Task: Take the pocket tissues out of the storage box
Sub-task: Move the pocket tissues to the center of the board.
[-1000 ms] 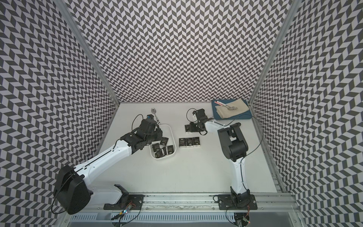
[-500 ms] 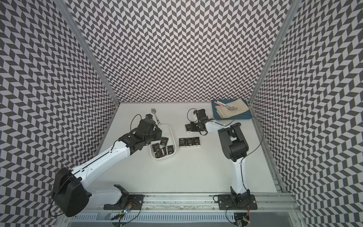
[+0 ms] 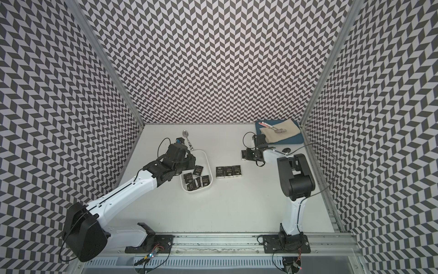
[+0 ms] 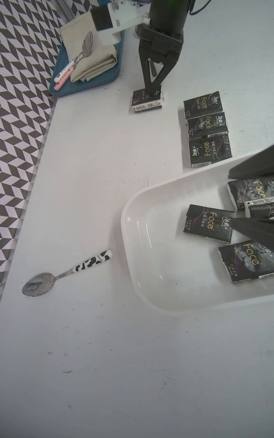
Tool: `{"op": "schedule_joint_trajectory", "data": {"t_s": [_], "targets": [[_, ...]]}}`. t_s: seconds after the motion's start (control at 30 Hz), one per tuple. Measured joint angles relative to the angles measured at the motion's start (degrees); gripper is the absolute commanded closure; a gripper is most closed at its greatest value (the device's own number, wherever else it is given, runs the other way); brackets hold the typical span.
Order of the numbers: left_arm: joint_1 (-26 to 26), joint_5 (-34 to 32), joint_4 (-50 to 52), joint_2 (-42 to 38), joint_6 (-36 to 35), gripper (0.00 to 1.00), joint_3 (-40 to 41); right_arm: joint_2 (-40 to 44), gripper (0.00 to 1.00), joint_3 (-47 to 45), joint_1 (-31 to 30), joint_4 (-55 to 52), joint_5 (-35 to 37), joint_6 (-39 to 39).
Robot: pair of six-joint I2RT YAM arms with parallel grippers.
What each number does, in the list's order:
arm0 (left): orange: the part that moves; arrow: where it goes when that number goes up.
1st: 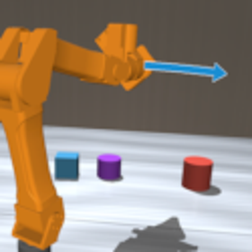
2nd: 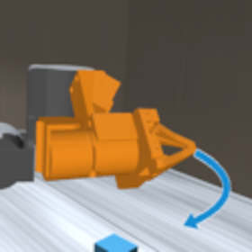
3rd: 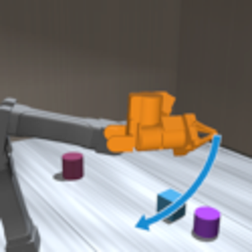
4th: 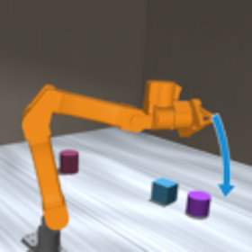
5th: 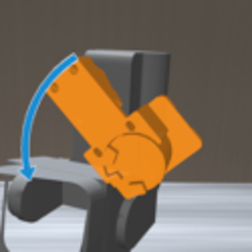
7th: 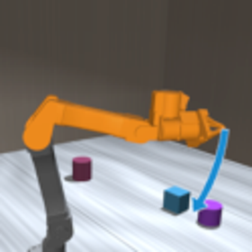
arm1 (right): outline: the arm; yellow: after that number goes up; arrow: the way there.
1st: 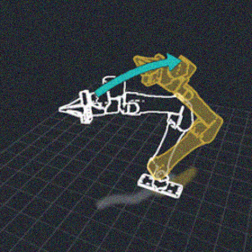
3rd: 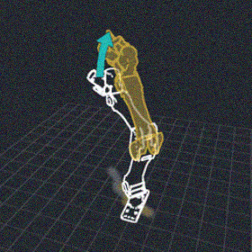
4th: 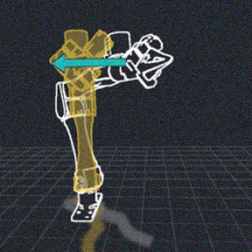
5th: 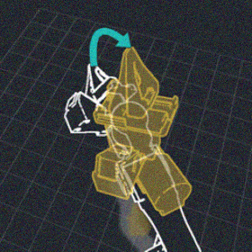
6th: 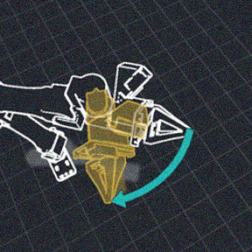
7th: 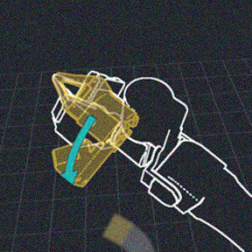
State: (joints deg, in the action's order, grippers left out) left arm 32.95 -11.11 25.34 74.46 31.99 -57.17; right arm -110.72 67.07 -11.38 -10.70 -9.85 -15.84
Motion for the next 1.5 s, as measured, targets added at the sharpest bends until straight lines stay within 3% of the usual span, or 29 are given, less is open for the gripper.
{"op": "schedule_joint_trajectory", "data": {"t_s": [0.37,0.87,1.5], "targets": [[0.00,0.09,0.00,0.00,-0.66,0.68,-1.03,8.46,0.81,-9.29,0.02,-1.81,4.94,1.75],[0.00,0.02,0.07,-0.13,-0.87,0.66,-1.14,16.70,0.80,-18.34,-6.45,-2.51,7.06,1.20],[-0.37,0.02,1.57,-3.21,-0.83,0.65,-1.16,17.27,0.79,-19.04,-9.20,-2.25,5.25,-1.09]]}}
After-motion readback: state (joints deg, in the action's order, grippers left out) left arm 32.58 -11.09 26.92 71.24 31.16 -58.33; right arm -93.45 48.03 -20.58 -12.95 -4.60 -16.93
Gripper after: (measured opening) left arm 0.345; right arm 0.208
